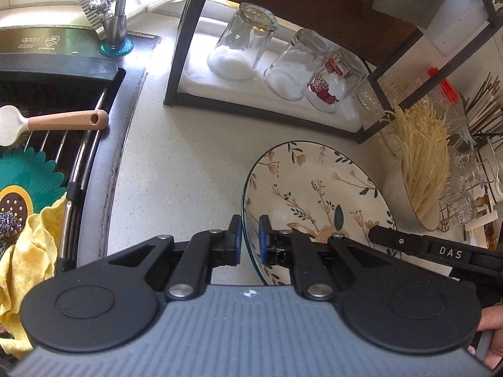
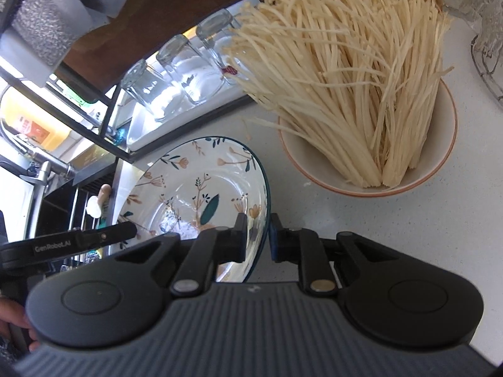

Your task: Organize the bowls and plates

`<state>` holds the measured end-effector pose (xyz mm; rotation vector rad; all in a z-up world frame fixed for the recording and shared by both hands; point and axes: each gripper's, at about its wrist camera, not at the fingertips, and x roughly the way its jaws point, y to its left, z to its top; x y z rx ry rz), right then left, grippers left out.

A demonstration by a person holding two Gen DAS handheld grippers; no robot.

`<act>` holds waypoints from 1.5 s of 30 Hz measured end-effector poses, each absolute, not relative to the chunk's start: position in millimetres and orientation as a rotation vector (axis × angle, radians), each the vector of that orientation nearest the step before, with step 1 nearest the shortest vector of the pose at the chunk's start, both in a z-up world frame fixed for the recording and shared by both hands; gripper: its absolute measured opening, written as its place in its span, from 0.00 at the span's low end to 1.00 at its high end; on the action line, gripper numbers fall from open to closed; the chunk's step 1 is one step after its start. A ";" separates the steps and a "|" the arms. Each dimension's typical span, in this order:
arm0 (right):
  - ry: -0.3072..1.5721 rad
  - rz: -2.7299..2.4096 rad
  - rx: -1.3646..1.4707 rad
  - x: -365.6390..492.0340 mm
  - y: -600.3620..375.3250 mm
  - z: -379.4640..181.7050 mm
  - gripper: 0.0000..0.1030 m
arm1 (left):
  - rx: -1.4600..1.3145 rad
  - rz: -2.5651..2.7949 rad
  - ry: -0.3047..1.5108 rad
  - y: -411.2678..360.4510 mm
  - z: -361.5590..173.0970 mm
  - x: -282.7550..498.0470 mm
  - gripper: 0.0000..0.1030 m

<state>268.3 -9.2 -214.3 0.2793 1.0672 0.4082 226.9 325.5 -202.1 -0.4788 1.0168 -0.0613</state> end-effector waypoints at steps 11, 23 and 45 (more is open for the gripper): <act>1.024 0.431 0.316 256.9 -25.2 -192.5 0.17 | -0.458 -0.054 0.959 310.3 -174.2 211.3 0.12; 1.024 0.490 0.308 236.4 -55.1 -175.7 0.17 | -0.480 0.002 0.907 276.0 -146.7 174.1 0.12; 1.065 0.683 0.138 203.3 -117.1 -160.1 0.17 | -0.621 0.158 0.937 192.6 -145.4 95.7 0.12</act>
